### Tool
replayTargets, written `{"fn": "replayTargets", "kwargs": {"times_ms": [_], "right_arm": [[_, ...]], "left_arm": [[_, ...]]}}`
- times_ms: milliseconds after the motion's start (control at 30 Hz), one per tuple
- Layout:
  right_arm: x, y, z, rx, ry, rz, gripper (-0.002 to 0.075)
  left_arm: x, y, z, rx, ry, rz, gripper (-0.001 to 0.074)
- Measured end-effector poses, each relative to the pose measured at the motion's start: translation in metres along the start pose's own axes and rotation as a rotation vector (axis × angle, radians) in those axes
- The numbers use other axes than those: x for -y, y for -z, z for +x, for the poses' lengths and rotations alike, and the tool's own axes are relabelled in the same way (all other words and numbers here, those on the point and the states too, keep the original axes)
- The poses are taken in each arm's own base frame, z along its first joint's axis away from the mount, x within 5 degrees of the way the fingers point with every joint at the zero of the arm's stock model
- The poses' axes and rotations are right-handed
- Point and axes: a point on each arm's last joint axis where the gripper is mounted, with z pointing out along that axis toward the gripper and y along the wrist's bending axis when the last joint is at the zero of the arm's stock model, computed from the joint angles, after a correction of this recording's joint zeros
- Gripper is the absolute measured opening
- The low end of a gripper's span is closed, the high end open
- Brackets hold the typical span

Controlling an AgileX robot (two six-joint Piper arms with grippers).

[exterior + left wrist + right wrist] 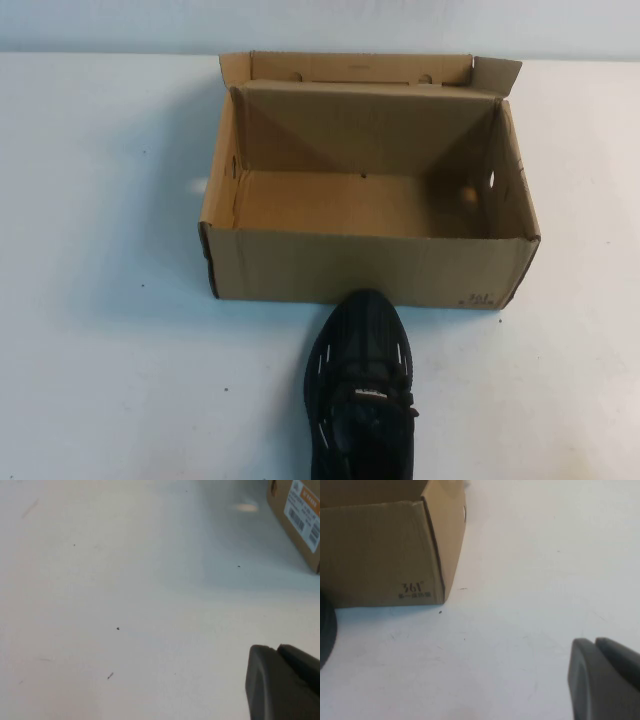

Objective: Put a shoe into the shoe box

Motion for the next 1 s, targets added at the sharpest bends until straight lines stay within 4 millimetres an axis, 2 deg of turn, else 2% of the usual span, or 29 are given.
{"fn": "replayTargets", "kwargs": {"times_ms": [1000], "right_arm": [[0.0001,0.0,-0.0007,0.008,0.021,0.002,-0.0018]], "left_arm": [[-0.0001,0.0001,-0.0033,0.036,-0.011,-0.001,-0.0004]]}}
